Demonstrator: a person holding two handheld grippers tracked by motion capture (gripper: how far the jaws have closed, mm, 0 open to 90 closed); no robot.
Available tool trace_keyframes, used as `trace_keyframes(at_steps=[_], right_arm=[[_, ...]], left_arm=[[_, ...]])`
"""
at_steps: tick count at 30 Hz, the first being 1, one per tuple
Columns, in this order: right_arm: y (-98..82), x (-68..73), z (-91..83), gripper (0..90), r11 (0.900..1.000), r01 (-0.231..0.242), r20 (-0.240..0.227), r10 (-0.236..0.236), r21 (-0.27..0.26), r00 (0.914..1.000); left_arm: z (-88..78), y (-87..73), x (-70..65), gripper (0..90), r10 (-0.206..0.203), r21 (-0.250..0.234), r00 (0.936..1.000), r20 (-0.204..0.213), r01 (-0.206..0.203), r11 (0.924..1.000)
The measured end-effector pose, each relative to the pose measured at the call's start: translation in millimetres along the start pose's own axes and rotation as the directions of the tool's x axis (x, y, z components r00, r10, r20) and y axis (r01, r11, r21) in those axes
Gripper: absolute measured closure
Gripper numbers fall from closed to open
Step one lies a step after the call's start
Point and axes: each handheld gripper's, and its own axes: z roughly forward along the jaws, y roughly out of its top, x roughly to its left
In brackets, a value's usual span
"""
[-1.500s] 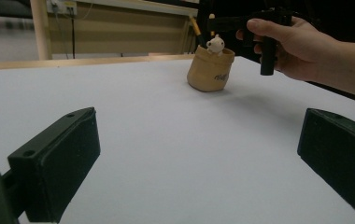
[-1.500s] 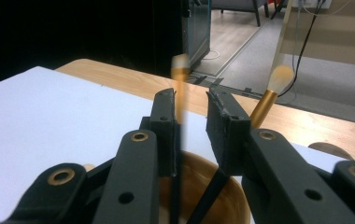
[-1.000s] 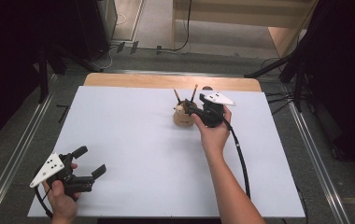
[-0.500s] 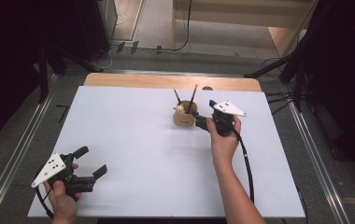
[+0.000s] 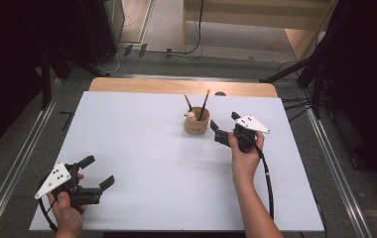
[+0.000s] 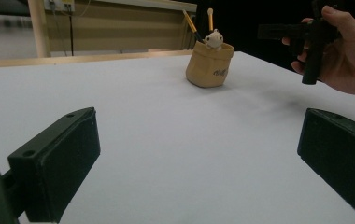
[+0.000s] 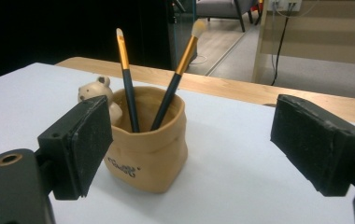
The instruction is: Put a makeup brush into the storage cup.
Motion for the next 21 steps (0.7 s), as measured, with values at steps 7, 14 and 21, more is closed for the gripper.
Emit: trace_keyframes(at_steps=[7,14,21], right_arm=[[-8.8,-3.6,-11.6,13.7,1.0,0.019,0.013,-0.019,0.0,0.9997],[-18.5,-7.6,-24.3,13.8,0.999,0.04,0.017,-0.04,0.007,0.999],[-27.7,-14.2,-40.0,13.9,0.999,0.038,0.029,-0.038,-0.008,0.9989]], left_arm=[[0.2,-0.2,-0.3,0.0,-0.001,0.0,1.0,0.0,0.001,1.0],[1.0,-0.5,-0.8,0.0,0.005,0.006,1.0,-0.001,-0.005,1.0],[1.1,-0.8,-0.8,0.0,0.006,0.009,1.0,-0.004,-0.006,0.9999]])
